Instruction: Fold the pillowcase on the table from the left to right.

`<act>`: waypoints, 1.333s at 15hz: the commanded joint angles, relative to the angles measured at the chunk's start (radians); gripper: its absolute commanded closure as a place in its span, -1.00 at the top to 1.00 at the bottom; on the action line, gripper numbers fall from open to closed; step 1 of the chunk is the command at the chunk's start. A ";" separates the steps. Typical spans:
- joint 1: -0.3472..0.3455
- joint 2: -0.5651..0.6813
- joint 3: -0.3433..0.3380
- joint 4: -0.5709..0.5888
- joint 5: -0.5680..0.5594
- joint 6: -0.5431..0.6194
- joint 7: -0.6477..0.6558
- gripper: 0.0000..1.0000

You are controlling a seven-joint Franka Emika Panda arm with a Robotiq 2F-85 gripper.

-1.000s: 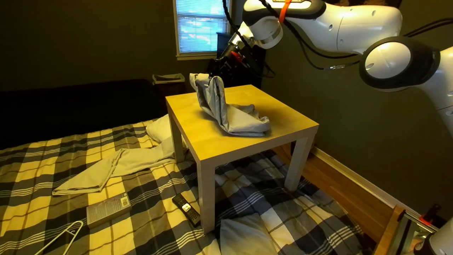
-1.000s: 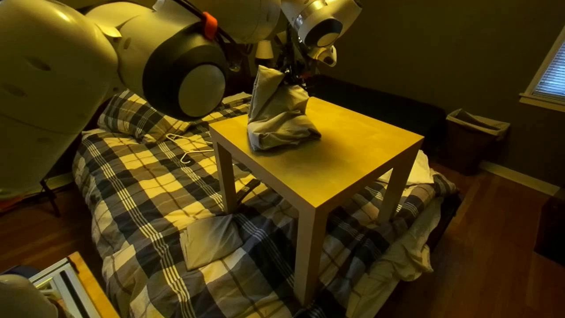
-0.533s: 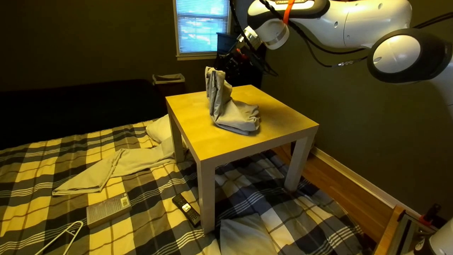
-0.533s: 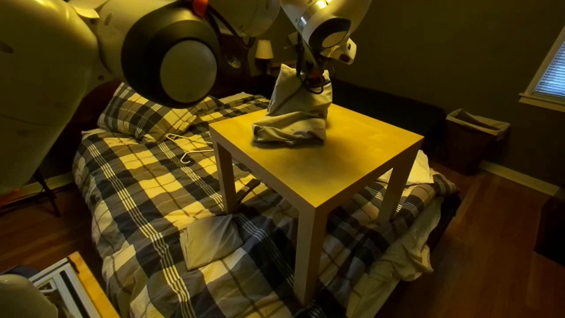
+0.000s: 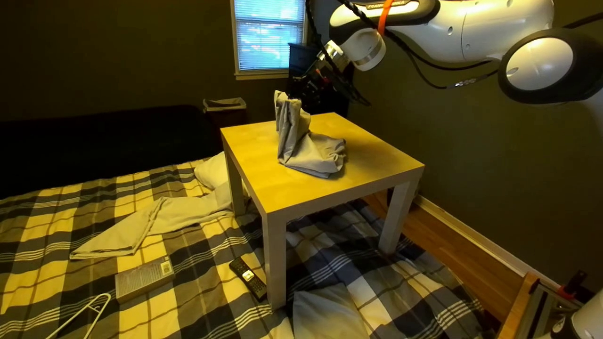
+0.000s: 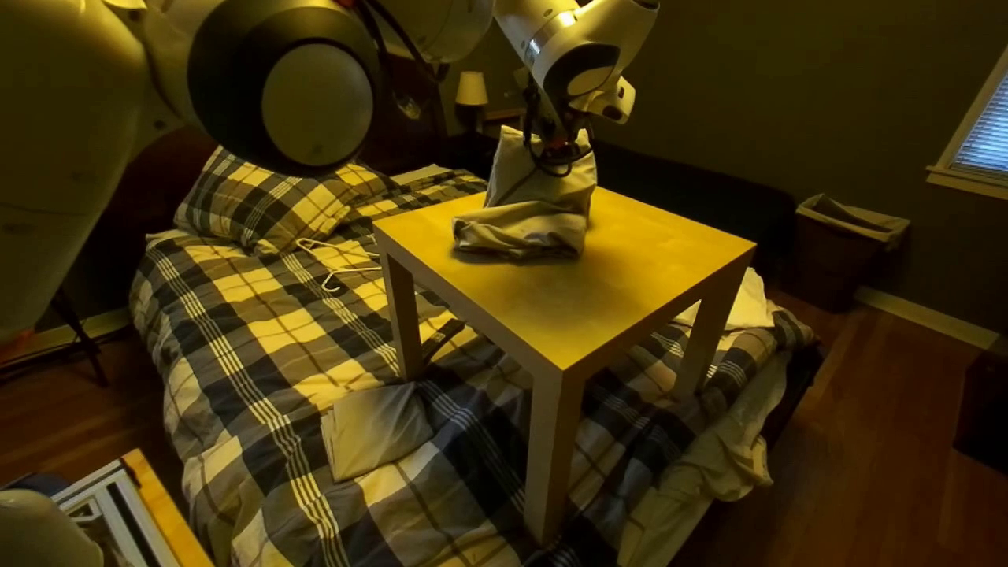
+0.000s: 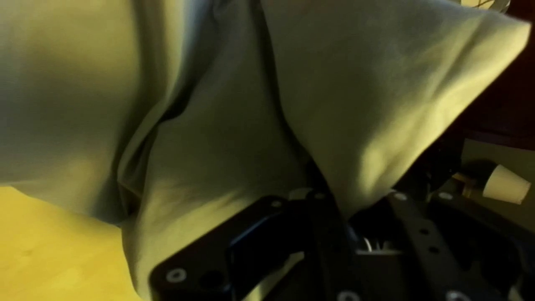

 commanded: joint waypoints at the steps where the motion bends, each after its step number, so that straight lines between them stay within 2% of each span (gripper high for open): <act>1: 0.027 -0.004 -0.046 0.006 0.032 -0.012 -0.011 -0.96; 5: 0.098 -0.010 -0.102 -0.021 -0.052 0.048 -0.067 -0.96; 7: 0.145 -0.025 -0.136 -0.058 -0.096 0.103 -0.033 -0.96; 14: 0.307 -0.117 -0.300 -0.227 -0.267 0.251 0.362 -0.96; 20: 0.359 -0.254 -0.402 -0.402 -0.387 0.222 0.629 -0.96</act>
